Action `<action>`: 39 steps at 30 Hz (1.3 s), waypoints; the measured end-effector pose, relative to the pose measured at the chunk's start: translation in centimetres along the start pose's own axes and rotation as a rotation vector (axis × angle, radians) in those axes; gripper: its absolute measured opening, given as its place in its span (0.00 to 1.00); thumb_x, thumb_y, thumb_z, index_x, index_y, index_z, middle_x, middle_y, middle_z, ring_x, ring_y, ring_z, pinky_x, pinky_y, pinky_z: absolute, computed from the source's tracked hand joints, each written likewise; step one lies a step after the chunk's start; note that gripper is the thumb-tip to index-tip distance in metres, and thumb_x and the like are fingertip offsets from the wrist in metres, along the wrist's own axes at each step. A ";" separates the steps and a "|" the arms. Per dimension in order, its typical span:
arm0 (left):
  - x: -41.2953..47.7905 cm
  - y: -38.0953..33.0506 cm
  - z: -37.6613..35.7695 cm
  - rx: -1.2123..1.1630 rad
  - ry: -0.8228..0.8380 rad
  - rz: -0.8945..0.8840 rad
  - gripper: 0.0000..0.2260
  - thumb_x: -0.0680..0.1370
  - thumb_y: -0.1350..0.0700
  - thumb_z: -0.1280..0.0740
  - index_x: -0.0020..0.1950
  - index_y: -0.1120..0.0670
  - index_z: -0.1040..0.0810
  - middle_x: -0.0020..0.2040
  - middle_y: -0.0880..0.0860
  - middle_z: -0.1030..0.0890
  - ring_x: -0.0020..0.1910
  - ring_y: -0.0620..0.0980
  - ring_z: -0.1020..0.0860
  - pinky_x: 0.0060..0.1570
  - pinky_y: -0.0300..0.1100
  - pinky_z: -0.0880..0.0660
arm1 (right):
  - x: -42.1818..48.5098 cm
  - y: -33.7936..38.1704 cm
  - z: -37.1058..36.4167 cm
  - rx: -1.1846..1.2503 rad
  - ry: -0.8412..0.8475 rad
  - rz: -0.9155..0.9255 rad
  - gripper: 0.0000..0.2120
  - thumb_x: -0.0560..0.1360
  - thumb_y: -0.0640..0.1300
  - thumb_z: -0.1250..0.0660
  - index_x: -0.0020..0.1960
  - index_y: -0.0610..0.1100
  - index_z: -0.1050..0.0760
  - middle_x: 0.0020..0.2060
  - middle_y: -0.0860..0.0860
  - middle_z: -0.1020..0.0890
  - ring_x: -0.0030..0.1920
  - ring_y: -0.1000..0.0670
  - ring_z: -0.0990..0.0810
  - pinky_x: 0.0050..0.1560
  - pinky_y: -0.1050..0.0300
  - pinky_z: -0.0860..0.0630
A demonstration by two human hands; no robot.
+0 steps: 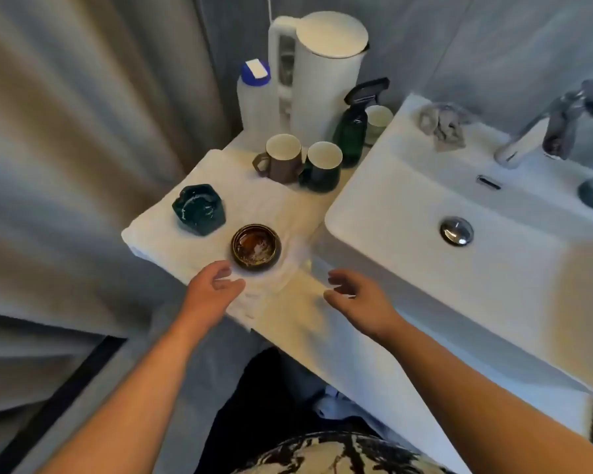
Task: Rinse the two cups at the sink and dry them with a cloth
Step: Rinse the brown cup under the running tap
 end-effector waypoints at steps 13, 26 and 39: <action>8.3 -0.4 1.4 -0.008 0.092 0.139 0.14 0.80 0.57 0.32 0.66 0.57 0.24 0.58 0.58 0.20 0.52 0.54 0.18 0.56 0.50 0.19 | 9.9 3.1 -6.1 0.263 0.000 -0.188 0.10 0.78 0.44 0.31 0.59 0.47 0.20 0.51 0.48 0.16 0.52 0.47 0.18 0.57 0.48 0.20; 7.2 -1.0 1.3 -0.203 0.040 0.161 0.12 0.77 0.67 0.29 0.59 0.58 0.19 0.51 0.56 0.17 0.52 0.54 0.18 0.52 0.50 0.19 | 10.3 3.4 -6.4 0.461 -0.044 -0.311 0.14 0.73 0.36 0.26 0.57 0.38 0.24 0.51 0.37 0.18 0.44 0.43 0.17 0.49 0.49 0.16; -1.3 -7.8 -3.8 -0.436 0.136 0.023 0.12 0.77 0.67 0.31 0.59 0.60 0.19 0.54 0.60 0.15 0.54 0.58 0.17 0.57 0.54 0.21 | 0.0 4.0 2.0 0.781 -0.128 -0.188 0.11 0.72 0.36 0.27 0.52 0.39 0.26 0.55 0.35 0.20 0.51 0.35 0.15 0.49 0.40 0.16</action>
Point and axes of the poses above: each hand's wrist, its own x-axis towards the middle knuckle, its own z-axis out of the back of the hand, y = z × x, the point moved 10 cm from there along x, towards the middle knuckle
